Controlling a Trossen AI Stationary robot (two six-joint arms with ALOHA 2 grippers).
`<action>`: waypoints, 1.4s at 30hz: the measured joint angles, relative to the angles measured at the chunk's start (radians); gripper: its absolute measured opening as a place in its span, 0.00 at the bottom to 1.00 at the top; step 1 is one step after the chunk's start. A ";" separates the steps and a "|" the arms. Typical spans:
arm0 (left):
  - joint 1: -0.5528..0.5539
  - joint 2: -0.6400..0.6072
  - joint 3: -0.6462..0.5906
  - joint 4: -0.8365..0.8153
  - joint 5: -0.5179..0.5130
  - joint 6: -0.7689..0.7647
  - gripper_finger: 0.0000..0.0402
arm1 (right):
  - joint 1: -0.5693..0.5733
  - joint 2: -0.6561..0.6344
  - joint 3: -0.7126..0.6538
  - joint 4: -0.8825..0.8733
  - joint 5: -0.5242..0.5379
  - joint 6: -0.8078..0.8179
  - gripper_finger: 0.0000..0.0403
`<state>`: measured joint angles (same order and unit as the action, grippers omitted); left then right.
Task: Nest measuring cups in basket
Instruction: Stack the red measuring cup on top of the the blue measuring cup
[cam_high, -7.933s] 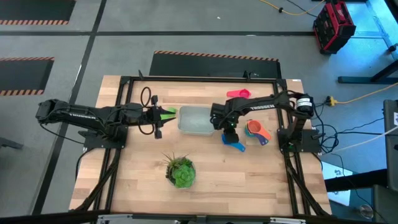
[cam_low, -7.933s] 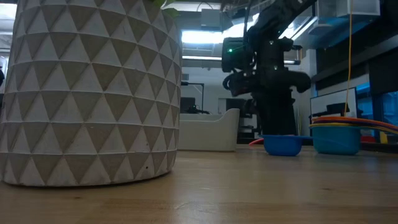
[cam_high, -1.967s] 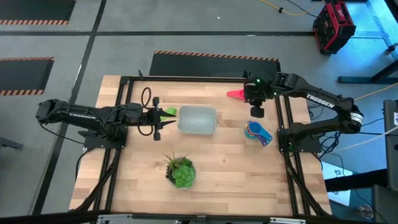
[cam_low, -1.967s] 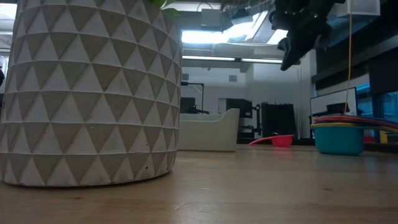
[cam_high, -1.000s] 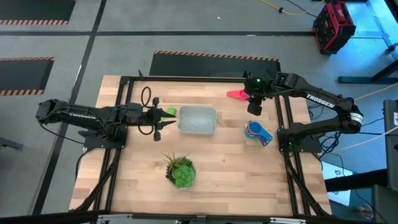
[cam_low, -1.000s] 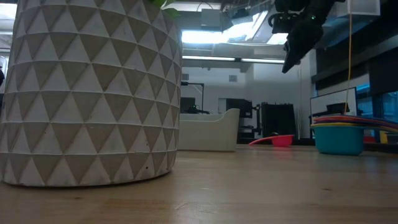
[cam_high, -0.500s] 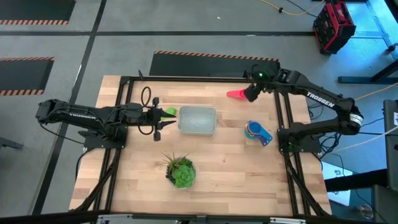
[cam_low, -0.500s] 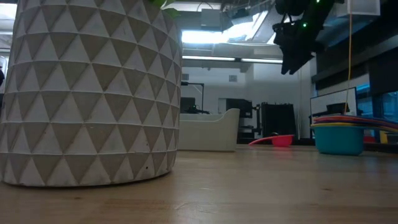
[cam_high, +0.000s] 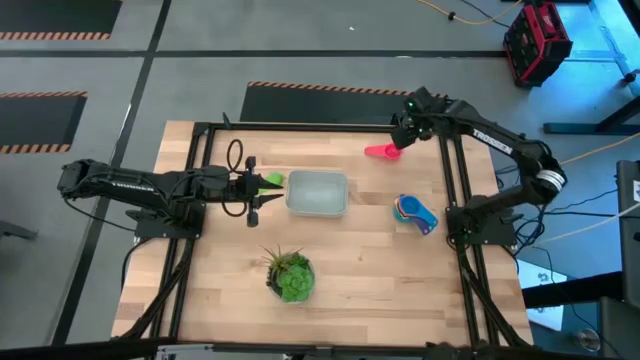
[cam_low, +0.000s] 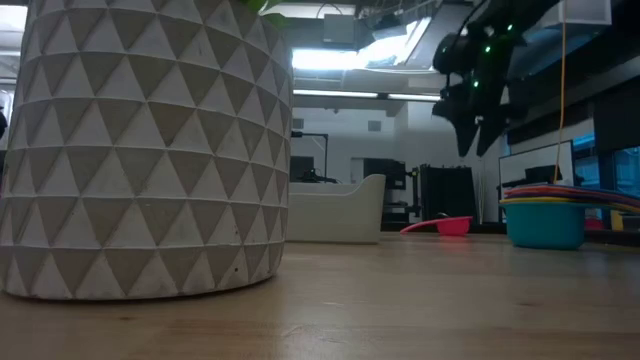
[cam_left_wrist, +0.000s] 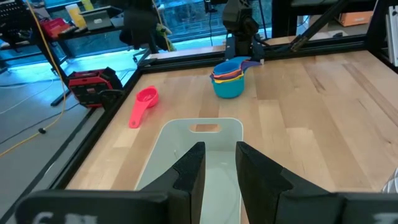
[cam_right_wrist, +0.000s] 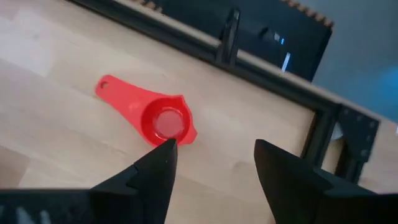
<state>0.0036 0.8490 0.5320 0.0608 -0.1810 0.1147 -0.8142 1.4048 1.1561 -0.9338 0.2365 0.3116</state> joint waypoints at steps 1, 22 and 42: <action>0.000 0.000 0.000 0.000 0.000 0.000 0.21 | -0.006 0.020 0.000 0.000 -0.010 0.001 0.54; 0.175 -0.366 -0.070 -0.195 0.150 0.095 0.21 | -0.065 0.308 0.000 0.108 -0.063 -0.006 0.54; 0.175 -0.509 -0.232 -0.090 0.143 -0.008 0.21 | -0.069 0.411 0.000 0.137 -0.151 -0.009 0.54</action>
<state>0.1791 0.3397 0.3002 -0.0296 -0.0383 0.1062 -0.8827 1.8157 1.1557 -0.7966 0.0851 0.3027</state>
